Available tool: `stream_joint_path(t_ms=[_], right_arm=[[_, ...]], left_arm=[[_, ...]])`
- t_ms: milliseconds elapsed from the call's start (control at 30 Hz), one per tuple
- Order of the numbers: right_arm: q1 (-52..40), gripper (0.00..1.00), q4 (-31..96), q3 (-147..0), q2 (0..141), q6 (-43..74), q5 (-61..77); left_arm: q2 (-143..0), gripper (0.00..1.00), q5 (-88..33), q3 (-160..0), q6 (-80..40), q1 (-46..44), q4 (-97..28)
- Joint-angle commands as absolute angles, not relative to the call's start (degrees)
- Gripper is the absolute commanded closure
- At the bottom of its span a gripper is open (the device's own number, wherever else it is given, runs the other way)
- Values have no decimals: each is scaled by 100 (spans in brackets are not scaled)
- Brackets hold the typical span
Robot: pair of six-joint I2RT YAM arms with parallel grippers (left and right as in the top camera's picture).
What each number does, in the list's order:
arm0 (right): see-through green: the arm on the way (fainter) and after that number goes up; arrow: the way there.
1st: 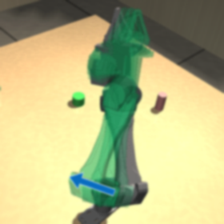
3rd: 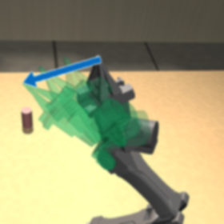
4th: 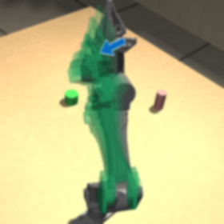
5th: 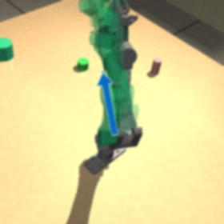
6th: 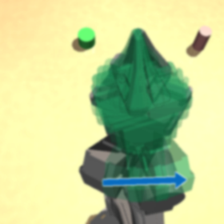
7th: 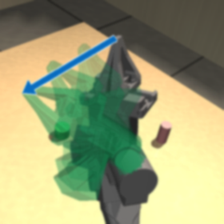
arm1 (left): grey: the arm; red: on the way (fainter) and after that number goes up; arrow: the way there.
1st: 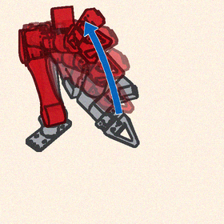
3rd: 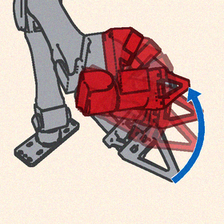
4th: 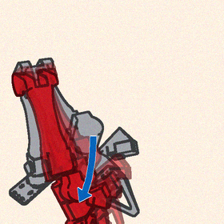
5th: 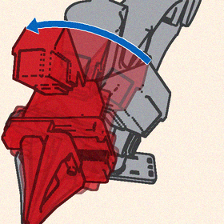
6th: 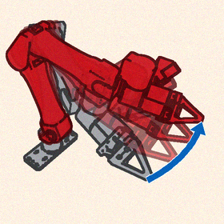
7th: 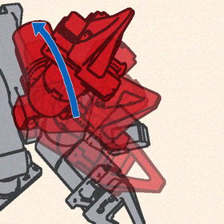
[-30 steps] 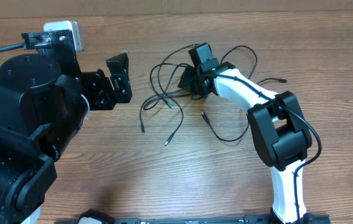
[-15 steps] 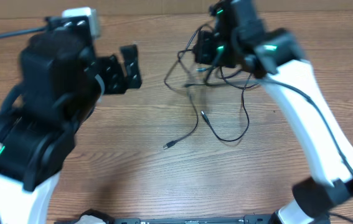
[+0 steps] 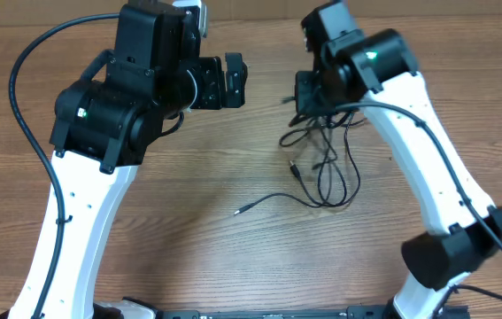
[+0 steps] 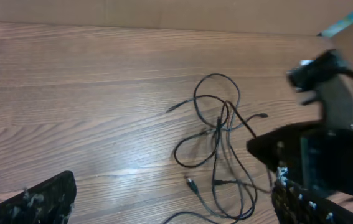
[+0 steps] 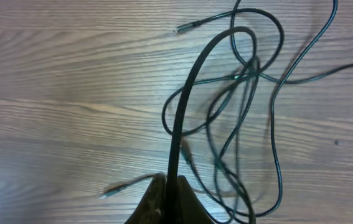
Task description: Untangle cables
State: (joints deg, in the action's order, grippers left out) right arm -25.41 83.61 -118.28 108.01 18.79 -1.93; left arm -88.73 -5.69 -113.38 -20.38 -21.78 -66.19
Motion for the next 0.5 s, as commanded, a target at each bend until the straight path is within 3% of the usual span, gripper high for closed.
stream_joint_path(t_ms=[0, 300, 467], right_arm=[[-2571, 96, 8479, -12425, 10440, 1629, -268], [-2558, 96, 8584, -15760, 9968, 1035, -261], [-2401, 96, 8569, -16625, 9953, 701, -840]], left_arm=[[-8801, 0, -687, -11375, -1658, -2167, -6606], [-8807, 0, -532, -11373, -1623, -2167, -6619], [-8807, 0, -532, -11373, -1623, -2167, -6661]])
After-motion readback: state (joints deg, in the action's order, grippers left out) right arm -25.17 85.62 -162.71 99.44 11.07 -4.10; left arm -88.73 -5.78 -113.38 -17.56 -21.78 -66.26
